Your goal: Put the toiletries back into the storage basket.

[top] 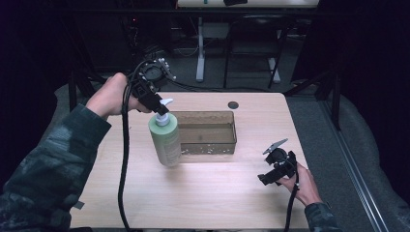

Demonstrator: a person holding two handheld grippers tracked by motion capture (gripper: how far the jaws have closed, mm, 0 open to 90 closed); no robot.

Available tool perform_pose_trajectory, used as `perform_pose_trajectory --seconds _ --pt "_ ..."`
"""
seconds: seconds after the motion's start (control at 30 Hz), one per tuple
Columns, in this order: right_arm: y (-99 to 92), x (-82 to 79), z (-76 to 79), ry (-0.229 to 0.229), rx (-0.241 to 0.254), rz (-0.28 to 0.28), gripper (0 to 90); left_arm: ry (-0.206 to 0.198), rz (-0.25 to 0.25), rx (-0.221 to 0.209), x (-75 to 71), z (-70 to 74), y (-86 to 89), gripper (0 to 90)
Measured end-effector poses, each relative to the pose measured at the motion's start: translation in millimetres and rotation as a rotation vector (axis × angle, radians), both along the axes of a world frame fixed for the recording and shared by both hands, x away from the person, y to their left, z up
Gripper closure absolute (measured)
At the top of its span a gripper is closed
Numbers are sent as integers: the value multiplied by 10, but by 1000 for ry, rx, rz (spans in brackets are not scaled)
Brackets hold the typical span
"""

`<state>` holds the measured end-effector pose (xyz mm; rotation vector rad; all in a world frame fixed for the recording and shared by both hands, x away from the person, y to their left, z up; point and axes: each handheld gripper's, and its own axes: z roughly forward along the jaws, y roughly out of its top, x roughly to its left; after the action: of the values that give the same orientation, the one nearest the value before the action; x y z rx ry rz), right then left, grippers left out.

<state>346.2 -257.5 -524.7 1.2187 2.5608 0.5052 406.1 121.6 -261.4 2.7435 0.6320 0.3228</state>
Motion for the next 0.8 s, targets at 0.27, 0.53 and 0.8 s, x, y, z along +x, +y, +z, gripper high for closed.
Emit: perform_pose_trajectory --seconds 0.27,0.53,0.8 --pt "-1 0 0 0 -1 1 17 -11 -6 13 -1 88 -32 631" --pt "4 -4 2 1 -1 1 17 -27 -1 14 16 170 -37 631" --pt "-6 1 2 -4 -7 3 17 -29 6 24 66 214 -37 632"
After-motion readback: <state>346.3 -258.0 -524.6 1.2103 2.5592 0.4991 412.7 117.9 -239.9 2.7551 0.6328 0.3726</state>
